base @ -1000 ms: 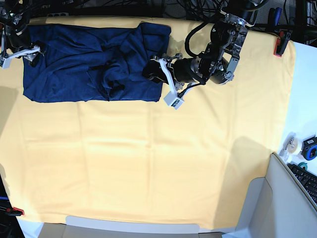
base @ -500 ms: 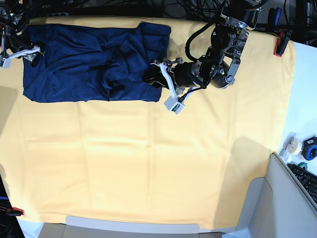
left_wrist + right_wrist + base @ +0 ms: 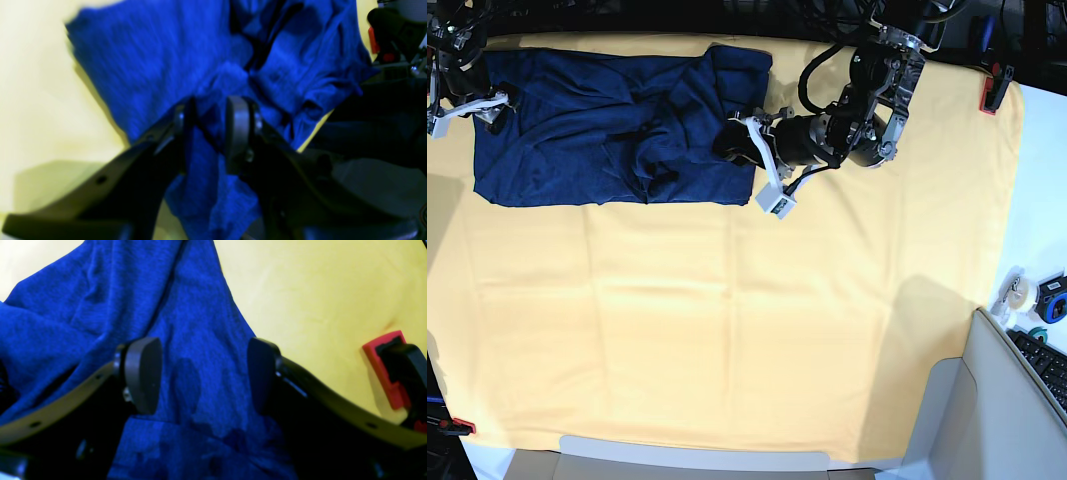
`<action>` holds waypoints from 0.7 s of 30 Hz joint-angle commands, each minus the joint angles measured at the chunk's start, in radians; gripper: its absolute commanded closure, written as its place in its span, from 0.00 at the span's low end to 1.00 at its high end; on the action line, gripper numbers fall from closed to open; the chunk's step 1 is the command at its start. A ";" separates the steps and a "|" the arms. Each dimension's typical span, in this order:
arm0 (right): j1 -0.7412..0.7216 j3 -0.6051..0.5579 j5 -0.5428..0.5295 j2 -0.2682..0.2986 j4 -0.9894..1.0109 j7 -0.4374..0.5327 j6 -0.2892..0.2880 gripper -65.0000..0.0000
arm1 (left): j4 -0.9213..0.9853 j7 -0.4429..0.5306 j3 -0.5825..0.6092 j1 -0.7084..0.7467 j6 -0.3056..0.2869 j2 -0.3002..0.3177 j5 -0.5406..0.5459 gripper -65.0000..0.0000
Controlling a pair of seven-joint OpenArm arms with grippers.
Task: Fold the T-shirt properly
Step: 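Press and smooth the folded end with the left gripper, then sweep the left gripper across the shirt to flatten the folded layers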
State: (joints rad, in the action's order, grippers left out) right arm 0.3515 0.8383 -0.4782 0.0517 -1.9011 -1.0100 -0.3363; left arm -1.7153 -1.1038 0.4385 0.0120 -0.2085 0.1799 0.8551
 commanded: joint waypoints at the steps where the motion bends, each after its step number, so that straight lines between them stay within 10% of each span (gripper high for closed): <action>1: 0.001 0.003 -0.012 0.014 -0.019 0.021 -0.002 0.39 | -0.018 0.011 0.000 -0.016 -0.002 -0.016 0.016 0.83; 9: 0.002 0.003 -0.012 0.012 -0.019 0.021 -0.002 0.39 | -0.015 0.001 0.000 -0.014 -0.002 -0.050 0.016 1.00; 21: -0.002 0.003 -0.012 -0.006 -0.018 0.021 -0.002 0.39 | -0.068 0.014 0.176 -0.024 -0.010 -0.058 0.017 1.00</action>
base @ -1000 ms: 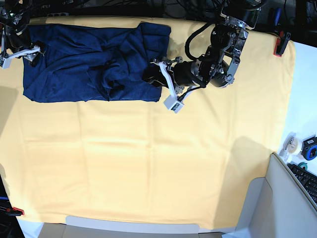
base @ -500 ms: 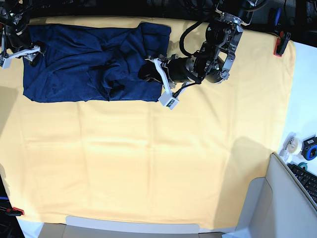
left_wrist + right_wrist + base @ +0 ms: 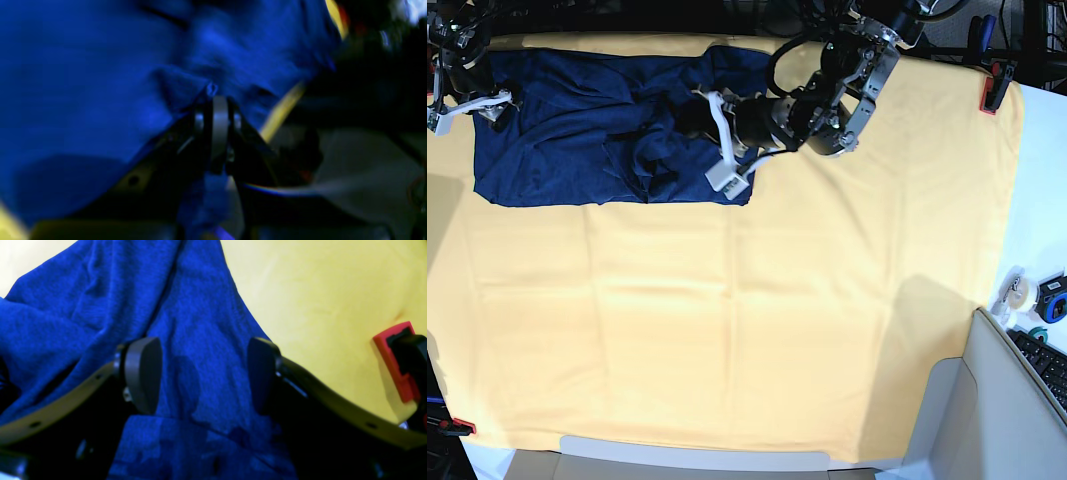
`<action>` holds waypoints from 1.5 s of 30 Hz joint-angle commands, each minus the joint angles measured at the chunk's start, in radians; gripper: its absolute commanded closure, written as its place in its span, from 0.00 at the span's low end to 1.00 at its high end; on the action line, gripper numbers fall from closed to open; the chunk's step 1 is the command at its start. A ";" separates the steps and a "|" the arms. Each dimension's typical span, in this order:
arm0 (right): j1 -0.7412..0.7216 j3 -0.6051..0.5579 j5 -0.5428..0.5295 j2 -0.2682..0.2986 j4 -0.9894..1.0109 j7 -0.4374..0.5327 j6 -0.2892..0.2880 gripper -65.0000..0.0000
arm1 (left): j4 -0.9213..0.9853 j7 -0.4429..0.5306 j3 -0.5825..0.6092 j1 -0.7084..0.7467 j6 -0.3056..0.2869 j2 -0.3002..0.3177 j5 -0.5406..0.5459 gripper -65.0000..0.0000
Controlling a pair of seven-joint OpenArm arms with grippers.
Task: Fold the T-shirt properly
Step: 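Sweep the left gripper across the shirt to flatten the folded layers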
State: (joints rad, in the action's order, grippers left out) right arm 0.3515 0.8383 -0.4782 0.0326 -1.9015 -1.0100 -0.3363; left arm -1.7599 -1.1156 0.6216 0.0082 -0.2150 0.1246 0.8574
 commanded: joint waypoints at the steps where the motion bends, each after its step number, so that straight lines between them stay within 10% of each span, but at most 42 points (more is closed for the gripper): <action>1: -0.002 0.003 -0.012 0.013 -0.017 0.021 -0.002 0.39 | -0.038 0.024 0.010 -0.020 -0.005 -0.003 0.015 1.00; 23: -0.002 -0.001 -0.012 0.013 -0.017 0.021 -0.002 0.39 | -0.056 0.038 0.493 -0.274 -0.007 -0.029 0.013 0.99; 35: -0.006 -0.080 -0.011 0.017 0.001 0.026 -0.002 0.39 | -0.143 0.036 0.484 -0.274 -0.001 -0.029 0.016 0.64; 42: -0.024 -0.078 -0.011 0.020 0.047 0.024 -0.002 0.39 | -0.206 0.025 0.367 -0.267 0.010 -0.024 0.012 0.82; 45: -0.022 -0.080 -0.011 0.017 0.044 0.023 -0.002 0.39 | -0.194 0.021 0.314 -0.242 0.110 0.008 0.012 0.99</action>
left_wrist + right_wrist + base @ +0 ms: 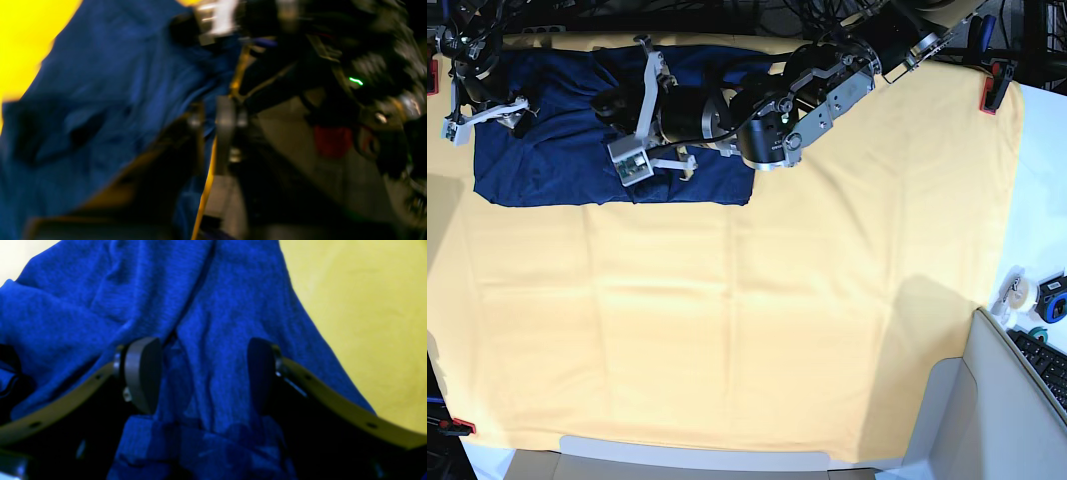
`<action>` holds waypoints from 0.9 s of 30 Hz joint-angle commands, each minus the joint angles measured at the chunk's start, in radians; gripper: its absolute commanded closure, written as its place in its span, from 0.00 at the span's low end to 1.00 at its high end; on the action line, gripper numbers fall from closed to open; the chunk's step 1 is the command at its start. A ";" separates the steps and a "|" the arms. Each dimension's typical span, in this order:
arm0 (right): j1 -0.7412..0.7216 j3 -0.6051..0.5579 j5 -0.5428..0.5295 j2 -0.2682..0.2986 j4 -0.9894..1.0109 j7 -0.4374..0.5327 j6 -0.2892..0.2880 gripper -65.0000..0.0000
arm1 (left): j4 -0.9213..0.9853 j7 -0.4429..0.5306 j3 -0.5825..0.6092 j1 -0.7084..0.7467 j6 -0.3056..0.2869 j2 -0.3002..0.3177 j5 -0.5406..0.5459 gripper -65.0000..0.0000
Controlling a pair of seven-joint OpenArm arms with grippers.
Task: Fold the T-shirt properly
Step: 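Sweep the left gripper across the shirt to flatten the folded layers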
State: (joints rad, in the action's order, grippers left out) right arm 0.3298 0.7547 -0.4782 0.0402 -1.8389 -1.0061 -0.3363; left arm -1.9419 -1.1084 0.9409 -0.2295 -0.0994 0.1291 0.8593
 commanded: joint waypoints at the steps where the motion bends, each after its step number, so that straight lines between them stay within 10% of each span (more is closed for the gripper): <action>1: -0.001 0.004 -0.011 0.010 -0.018 0.019 -0.002 0.39 | -0.011 0.018 -0.012 -0.001 0.034 0.014 0.008 1.00; 4: -0.001 0.004 -0.011 0.013 -0.018 0.019 -0.002 0.39 | -0.001 0.018 -0.004 -0.003 0.119 0.030 -0.045 0.99; 13: -0.002 0.002 -0.011 0.013 -0.020 0.017 -0.002 0.39 | 0.195 0.087 0.094 0.008 0.128 -0.013 -0.354 0.99; 27: -0.001 0.002 -0.011 0.014 -0.020 0.017 -0.002 0.39 | 0.279 0.164 0.163 0.009 0.128 -0.119 -0.438 0.99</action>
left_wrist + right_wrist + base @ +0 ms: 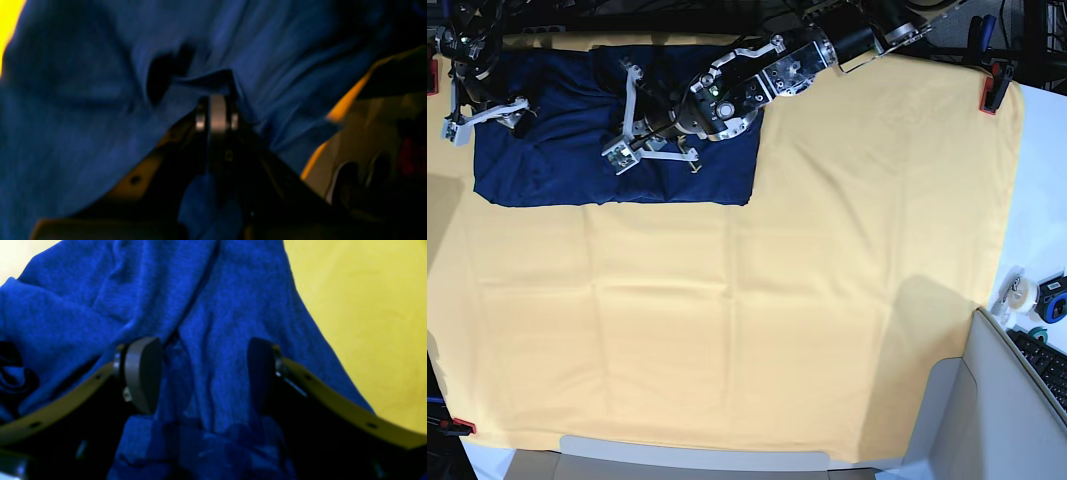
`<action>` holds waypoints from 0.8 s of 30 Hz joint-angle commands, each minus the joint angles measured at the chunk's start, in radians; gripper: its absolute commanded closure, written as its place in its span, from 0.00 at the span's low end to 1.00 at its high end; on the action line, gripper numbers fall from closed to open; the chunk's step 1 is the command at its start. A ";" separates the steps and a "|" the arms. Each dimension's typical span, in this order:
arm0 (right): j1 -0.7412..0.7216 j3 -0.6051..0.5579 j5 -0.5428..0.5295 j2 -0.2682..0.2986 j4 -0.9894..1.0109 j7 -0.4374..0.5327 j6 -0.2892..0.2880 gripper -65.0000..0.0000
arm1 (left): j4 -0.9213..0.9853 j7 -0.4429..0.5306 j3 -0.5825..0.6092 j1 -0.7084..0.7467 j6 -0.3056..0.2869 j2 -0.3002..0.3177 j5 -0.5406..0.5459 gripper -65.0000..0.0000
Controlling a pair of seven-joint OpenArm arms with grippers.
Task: Fold the T-shirt properly
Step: 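Sweep the left gripper across the shirt to flatten the folded layers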
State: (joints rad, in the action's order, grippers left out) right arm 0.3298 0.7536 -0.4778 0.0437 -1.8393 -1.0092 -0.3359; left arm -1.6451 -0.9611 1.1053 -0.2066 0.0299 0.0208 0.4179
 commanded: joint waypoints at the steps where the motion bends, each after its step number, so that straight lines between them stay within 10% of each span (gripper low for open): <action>1: -0.001 0.004 -0.011 0.011 -0.020 0.020 -0.002 0.39 | -0.017 0.044 -0.001 -0.014 -0.002 -0.011 0.003 0.99; 8: -0.002 0.005 -0.009 0.011 -0.017 0.020 -0.002 0.39 | -0.065 0.271 -0.014 0.035 0.000 0.011 0.003 0.99; 24: -0.010 0.004 -0.009 0.008 -0.018 0.020 -0.002 0.39 | -0.020 0.080 -0.110 0.031 0.089 0.069 -0.001 0.99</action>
State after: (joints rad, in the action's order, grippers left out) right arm 0.3210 0.7540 -0.4755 0.0433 -1.8389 -1.0096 -0.3363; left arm -1.6470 -0.9051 0.9958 -0.1604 0.1204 0.1001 0.4164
